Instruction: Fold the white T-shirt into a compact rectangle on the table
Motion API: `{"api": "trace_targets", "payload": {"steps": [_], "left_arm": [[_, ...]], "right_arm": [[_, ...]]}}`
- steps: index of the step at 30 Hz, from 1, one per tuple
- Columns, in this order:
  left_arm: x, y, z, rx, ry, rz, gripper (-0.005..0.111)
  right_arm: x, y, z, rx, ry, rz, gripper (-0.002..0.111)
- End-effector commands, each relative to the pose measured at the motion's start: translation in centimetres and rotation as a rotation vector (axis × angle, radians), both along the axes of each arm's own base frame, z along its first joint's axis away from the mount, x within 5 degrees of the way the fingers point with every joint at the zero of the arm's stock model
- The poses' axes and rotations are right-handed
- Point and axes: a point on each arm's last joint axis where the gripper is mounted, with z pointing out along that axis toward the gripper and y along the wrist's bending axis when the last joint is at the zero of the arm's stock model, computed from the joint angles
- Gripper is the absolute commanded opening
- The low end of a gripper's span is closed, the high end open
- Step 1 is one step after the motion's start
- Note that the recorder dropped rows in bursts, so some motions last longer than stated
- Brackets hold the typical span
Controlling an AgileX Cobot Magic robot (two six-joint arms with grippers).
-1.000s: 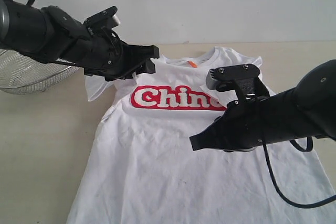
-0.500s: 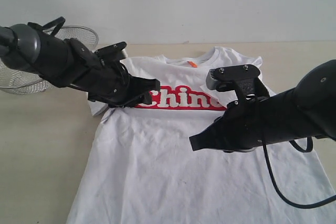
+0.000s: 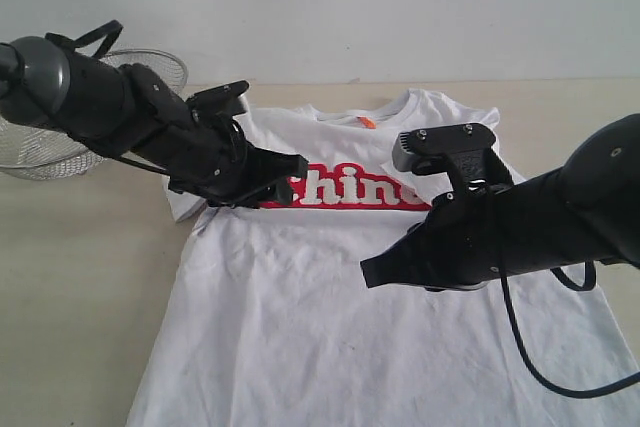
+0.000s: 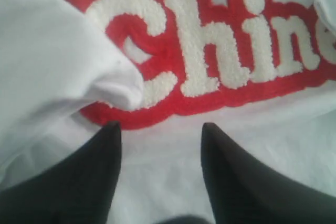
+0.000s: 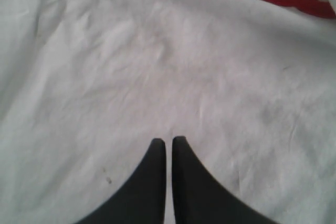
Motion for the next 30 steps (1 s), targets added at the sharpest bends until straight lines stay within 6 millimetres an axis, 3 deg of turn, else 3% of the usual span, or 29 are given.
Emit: {"api": "trace_targets", "payload": {"steps": [1, 10, 13, 14, 16, 19, 25, 30], "left_arm": [[-0.5, 0.0, 1.5, 0.023, 0.006, -0.012, 0.045], [-2.7, 1.6, 3.2, 0.123, 0.060, -0.035, 0.045], [-3.6, 4.9, 3.7, 0.140, 0.036, 0.060, 0.045], [-3.9, 6.8, 3.6, 0.143, 0.029, 0.115, 0.045], [-3.6, 9.6, 3.2, 0.139, 0.022, 0.210, 0.045], [-2.3, 11.9, 3.0, 0.143, -0.063, 0.298, 0.045], [-0.9, 12.5, 0.7, 0.146, -0.126, 0.374, 0.045], [0.6, 12.1, 0.4, 0.135, -0.120, 0.368, 0.045]], "right_arm": [[-0.1, 0.0, 0.1, 0.000, -0.003, 0.001, 0.000], [0.2, 0.0, -1.4, -0.023, 0.037, -0.007, 0.000], [0.3, 0.1, -1.2, -0.012, 0.036, -0.021, 0.000], [0.3, 0.2, -1.2, -0.007, 0.039, -0.016, 0.000], [0.5, 0.3, -0.9, 0.003, 0.038, -0.008, 0.000], [0.6, 0.4, -0.8, 0.011, 0.039, -0.007, 0.000], [0.6, 0.4, -0.8, 0.009, 0.037, -0.003, 0.000], [0.7, 0.4, -0.8, -0.001, 0.025, -0.002, 0.000]]}}
